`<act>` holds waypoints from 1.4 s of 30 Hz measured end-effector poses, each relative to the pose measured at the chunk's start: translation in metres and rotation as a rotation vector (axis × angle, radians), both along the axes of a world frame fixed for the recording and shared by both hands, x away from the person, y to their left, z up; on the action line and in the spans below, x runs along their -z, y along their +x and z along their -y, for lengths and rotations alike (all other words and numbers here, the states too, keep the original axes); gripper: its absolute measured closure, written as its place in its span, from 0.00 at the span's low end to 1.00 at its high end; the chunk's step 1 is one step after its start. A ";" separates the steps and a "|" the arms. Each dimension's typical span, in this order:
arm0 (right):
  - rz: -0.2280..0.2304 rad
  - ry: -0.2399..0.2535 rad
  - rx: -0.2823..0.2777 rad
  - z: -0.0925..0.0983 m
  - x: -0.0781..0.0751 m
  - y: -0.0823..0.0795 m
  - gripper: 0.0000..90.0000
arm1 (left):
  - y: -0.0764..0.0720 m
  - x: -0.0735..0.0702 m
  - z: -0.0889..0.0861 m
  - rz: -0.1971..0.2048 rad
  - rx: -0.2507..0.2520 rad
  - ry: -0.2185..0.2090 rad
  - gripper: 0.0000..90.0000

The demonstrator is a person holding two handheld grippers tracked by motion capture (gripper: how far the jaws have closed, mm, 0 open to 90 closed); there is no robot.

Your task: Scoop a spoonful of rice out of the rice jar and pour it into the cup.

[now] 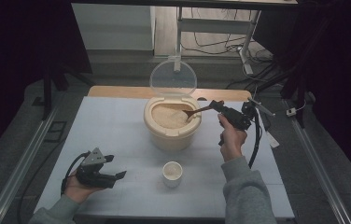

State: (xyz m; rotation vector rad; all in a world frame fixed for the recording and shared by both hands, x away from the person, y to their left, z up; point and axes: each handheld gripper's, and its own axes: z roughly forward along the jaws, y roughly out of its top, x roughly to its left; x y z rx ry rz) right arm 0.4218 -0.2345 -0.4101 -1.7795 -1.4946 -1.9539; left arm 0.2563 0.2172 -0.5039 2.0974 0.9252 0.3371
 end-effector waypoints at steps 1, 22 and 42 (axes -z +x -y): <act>0.000 0.000 0.000 0.000 0.000 0.000 0.92 | 0.000 0.000 0.000 0.000 0.000 0.001 0.23; -0.001 0.047 -0.026 0.009 -0.010 -0.002 0.93 | 0.000 0.001 0.002 0.002 0.005 0.018 0.23; -0.018 0.090 -0.067 0.013 -0.015 -0.008 0.93 | 0.000 0.001 0.002 0.002 0.005 0.019 0.23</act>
